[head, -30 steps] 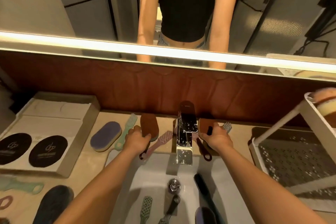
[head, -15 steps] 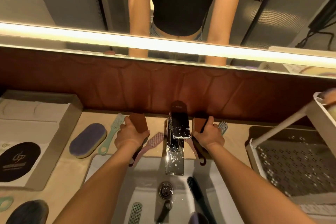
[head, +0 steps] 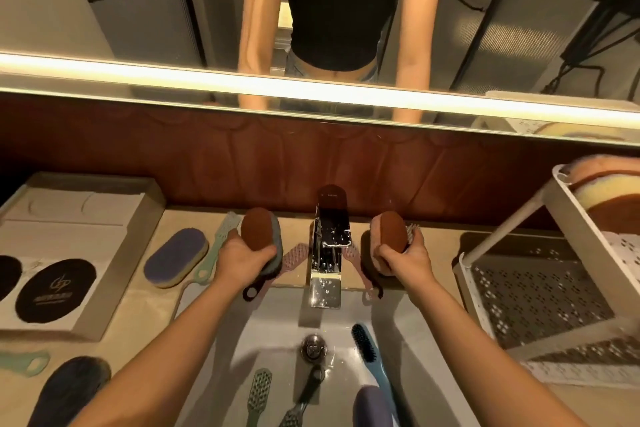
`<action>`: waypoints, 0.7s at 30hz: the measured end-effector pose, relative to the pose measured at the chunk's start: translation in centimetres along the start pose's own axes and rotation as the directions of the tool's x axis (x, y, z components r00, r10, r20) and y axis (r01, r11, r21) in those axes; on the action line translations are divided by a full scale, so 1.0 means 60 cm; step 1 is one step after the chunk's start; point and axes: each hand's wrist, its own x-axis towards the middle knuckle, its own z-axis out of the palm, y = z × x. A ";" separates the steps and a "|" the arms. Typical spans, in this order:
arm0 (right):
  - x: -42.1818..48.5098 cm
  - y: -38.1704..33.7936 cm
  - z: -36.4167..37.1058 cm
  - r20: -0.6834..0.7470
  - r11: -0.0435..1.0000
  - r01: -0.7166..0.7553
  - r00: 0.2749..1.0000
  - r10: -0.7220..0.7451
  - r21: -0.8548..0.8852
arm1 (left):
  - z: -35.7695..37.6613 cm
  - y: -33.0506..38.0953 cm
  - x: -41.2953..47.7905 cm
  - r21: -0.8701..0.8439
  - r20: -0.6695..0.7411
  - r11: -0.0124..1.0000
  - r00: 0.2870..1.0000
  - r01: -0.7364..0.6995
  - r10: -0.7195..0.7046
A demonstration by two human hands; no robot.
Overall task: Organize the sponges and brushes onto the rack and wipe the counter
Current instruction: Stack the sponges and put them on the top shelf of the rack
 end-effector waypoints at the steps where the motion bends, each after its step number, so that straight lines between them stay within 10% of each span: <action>1: -0.015 0.002 -0.008 0.018 0.999 -0.020 1.000 0.019 0.038 | -0.007 -0.006 -0.016 -0.010 0.023 1.000 0.999 -0.028 0.028; 21: -0.332 0.120 -0.035 0.417 0.797 -0.399 0.885 0.205 0.454 | -0.028 -0.106 -0.333 -0.586 0.514 0.668 0.848 0.459 -0.131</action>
